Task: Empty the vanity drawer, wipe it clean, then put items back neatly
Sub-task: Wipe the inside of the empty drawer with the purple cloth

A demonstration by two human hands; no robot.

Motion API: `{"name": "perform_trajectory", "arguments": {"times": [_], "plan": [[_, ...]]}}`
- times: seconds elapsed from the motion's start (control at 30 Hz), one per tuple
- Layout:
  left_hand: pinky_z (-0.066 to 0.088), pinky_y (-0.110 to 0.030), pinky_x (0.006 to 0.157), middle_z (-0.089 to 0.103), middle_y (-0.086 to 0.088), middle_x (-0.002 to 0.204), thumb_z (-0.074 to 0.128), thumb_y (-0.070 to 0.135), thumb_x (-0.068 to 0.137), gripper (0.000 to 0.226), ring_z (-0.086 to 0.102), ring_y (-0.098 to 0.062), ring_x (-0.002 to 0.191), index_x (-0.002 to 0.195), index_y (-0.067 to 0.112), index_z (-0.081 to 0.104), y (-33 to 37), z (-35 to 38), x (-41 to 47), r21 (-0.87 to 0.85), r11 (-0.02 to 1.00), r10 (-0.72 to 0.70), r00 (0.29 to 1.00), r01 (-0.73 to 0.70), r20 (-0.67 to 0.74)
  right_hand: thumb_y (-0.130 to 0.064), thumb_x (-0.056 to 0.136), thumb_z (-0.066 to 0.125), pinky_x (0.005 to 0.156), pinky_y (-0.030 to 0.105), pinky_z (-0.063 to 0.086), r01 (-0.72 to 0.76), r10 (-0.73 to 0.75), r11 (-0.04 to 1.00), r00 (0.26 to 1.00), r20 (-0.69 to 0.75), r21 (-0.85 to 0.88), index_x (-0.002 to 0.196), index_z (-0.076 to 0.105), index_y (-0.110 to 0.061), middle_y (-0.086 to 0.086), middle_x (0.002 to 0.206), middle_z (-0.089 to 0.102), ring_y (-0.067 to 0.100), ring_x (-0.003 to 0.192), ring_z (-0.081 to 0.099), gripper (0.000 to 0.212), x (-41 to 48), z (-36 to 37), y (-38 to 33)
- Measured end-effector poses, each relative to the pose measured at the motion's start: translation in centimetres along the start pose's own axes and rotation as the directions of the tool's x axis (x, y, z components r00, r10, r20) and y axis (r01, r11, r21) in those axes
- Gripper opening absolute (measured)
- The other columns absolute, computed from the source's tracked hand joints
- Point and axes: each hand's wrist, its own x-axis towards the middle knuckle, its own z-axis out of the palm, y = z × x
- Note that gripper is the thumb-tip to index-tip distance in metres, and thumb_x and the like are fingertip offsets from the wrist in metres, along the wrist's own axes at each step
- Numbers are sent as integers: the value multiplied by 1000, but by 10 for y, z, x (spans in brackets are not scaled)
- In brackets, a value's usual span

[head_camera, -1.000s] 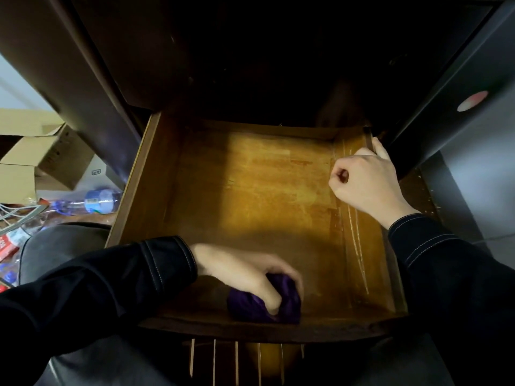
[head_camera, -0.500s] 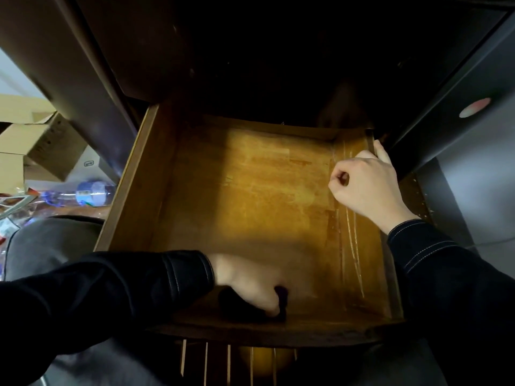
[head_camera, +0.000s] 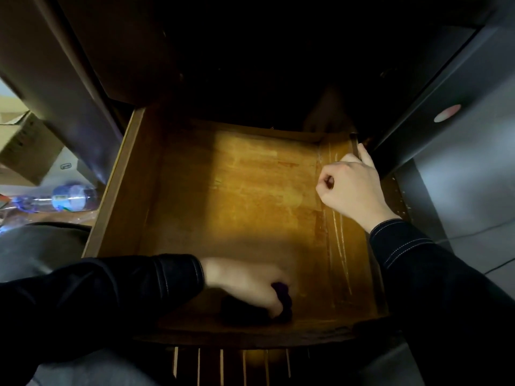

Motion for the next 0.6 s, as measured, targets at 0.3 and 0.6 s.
{"name": "perform_trajectory", "arguments": {"times": [0.3,0.6], "plan": [[44,-26,64,61,-5,104,62,20,96,17,56,-15,86,112,19,57,-1,7,2,63,998,2,997,2,-76,-33,90,58,126,48,9,2,-2,1000,1000,9,-15,72,70,-26,-12,65,59,16,89,55,22,0,0,0],[46,-28,65,64,1,96,64,16,93,22,59,-13,81,114,14,60,14,2,-7,-78,988,132,989,-137,-59,-30,90,59,127,46,7,-4,4,1000,1000,-11,0,71,69,-25,-10,63,60,16,85,54,22,0,1,0]]}}
